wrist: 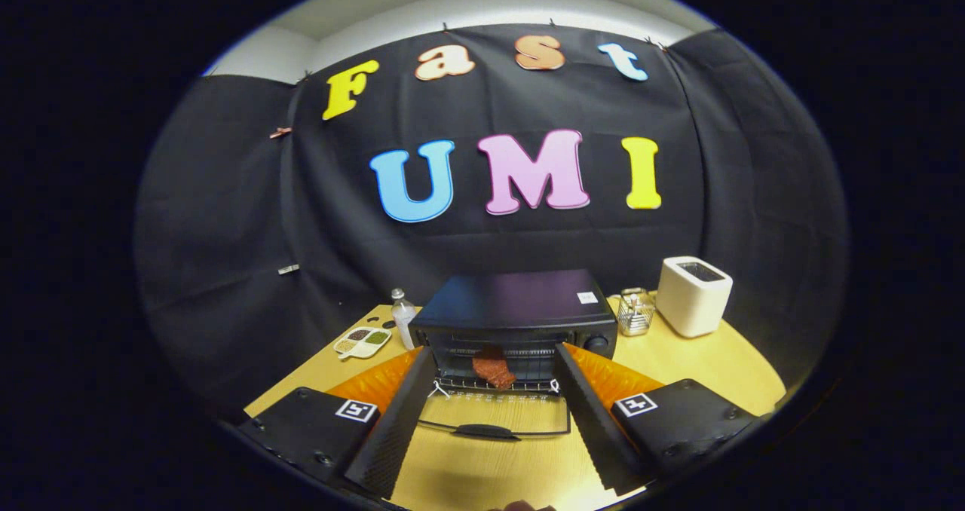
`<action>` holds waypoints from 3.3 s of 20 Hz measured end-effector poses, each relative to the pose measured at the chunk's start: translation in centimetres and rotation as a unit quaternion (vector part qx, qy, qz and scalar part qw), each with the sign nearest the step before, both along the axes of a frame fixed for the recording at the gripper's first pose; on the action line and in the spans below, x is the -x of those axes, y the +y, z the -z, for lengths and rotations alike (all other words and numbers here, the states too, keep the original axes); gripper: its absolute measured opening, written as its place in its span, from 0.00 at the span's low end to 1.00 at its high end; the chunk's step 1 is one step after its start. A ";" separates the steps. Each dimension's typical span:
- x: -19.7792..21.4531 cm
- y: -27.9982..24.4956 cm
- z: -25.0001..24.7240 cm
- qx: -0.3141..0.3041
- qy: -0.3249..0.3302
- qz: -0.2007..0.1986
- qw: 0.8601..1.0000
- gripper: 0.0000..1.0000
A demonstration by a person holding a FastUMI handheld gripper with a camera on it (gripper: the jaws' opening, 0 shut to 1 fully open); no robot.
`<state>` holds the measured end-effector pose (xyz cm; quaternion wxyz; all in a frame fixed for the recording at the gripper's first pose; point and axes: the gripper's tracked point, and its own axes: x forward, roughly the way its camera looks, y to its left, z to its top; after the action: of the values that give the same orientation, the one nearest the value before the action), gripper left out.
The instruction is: Open the toaster oven, put the food inside, and close the toaster oven door.
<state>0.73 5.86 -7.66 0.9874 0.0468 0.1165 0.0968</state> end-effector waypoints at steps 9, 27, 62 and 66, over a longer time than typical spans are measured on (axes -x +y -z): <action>2.6 2.7 10.3 0.066 0.106 -0.018 0.992 0.98; 0.9 3.5 28.9 0.142 0.282 -0.014 0.949 0.99; -11.0 4.6 9.0 0.091 0.068 -0.018 0.993 0.98; -9.1 2.1 4.3 0.079 0.017 -0.001 0.997 0.98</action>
<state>9.82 7.98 -11.94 0.9858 -0.0302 0.1402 0.0877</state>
